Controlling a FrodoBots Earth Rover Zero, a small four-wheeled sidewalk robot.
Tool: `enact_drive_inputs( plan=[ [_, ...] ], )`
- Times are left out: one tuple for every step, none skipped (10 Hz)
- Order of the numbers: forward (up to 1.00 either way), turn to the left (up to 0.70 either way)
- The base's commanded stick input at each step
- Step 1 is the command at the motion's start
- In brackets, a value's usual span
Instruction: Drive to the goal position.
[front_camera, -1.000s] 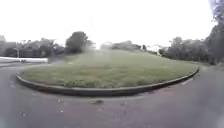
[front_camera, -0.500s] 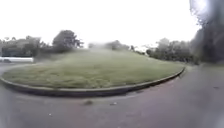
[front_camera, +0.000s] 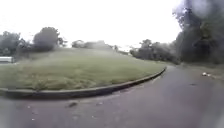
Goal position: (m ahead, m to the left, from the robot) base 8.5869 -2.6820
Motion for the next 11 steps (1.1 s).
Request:
enact_drive_inputs(
  plan=[
    [0.0, -0.45],
    [0.0, -0.45],
    [0.0, -0.45],
    [0.0, -0.45],
    [0.0, -0.45],
    [0.0, -0.45],
    [0.0, -0.45],
    [0.0, -0.45],
    [0.0, -0.45],
    [0.0, -0.45],
    [0.0, -0.45]
  ],
)
